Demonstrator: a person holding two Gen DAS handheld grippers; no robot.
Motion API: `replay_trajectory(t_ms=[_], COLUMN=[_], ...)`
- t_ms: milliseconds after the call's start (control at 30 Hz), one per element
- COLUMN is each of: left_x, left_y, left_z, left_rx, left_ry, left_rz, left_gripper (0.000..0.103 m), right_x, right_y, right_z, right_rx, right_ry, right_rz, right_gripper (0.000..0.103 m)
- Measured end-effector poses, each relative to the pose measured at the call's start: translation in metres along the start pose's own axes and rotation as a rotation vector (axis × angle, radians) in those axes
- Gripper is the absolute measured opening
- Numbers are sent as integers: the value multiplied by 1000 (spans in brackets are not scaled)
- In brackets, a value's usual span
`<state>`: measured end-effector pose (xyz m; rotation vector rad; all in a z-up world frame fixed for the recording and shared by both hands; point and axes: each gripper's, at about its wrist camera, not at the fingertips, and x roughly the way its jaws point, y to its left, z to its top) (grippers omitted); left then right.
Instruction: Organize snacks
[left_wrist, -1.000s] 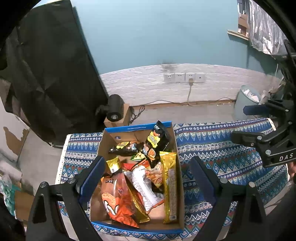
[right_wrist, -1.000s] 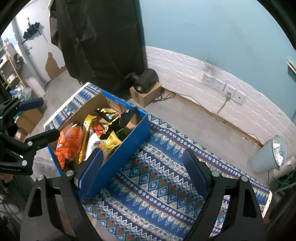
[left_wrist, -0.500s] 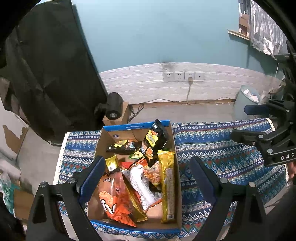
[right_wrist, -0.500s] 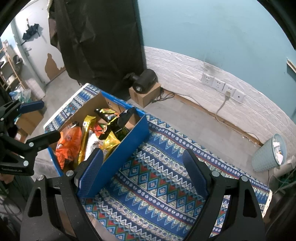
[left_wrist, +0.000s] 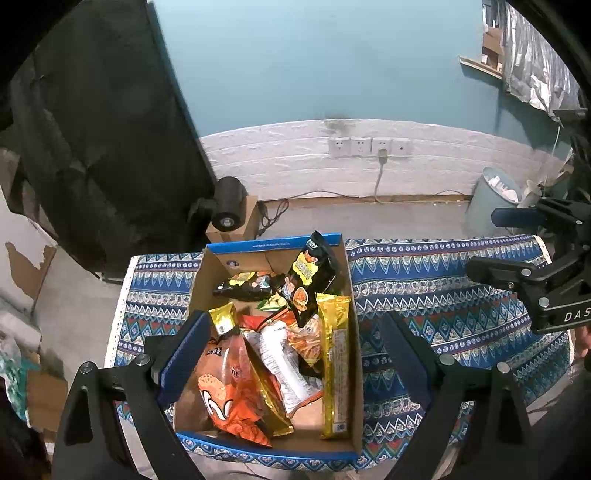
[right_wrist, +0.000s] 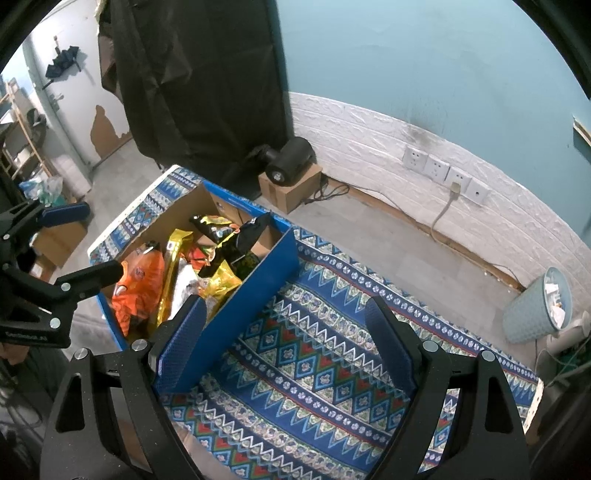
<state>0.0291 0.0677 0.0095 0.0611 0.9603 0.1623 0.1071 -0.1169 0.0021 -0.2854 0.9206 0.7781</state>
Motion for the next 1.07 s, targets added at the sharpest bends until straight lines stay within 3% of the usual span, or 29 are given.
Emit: replay_trajectory(t_ms=[1067], left_x=[2], left_y=[-2], left_z=[-1], left_rx=[-6], left_ry=[14], left_rz=[9], left_gripper=[94], right_x=[-1], right_y=[0], right_z=[-1], right_rx=[-3], right_ry=[7], right_rz=[5], right_gripper=[87])
